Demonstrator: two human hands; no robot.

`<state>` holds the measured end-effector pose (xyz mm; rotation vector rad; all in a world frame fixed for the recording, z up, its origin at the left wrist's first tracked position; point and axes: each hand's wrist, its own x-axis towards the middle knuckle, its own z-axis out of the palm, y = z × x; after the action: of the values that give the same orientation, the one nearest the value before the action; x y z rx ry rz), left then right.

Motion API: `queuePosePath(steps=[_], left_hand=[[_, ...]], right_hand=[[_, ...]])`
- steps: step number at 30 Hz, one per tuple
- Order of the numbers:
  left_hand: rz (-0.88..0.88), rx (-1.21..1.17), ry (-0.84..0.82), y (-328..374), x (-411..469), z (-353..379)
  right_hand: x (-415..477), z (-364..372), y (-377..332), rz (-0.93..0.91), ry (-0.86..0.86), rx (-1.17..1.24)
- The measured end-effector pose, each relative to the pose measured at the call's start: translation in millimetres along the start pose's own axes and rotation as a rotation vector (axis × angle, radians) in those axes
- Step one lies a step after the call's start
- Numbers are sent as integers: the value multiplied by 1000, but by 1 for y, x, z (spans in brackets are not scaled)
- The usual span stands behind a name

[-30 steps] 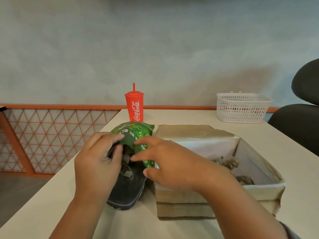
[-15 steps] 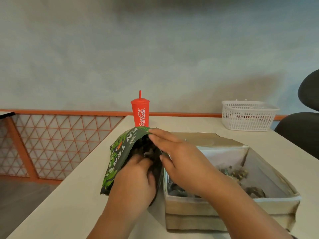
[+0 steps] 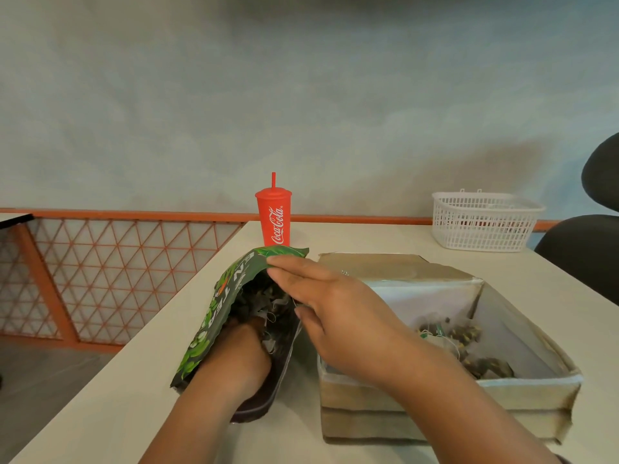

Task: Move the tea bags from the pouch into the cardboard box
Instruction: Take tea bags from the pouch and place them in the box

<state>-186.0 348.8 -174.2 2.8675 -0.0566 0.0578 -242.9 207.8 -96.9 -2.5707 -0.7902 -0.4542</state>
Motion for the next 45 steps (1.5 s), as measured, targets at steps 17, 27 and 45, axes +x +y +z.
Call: queuePosePath(steps=[17, 27, 45], left_hand=[[507, -440, 585, 11, -31, -35], [352, -1038, 474, 10, -39, -46], [447, -906, 637, 9, -42, -46]], right_hand=[[0, -2, 17, 131, -14, 134], [-3, -12, 18, 237, -77, 473], [-14, -52, 25, 169, 213, 334]])
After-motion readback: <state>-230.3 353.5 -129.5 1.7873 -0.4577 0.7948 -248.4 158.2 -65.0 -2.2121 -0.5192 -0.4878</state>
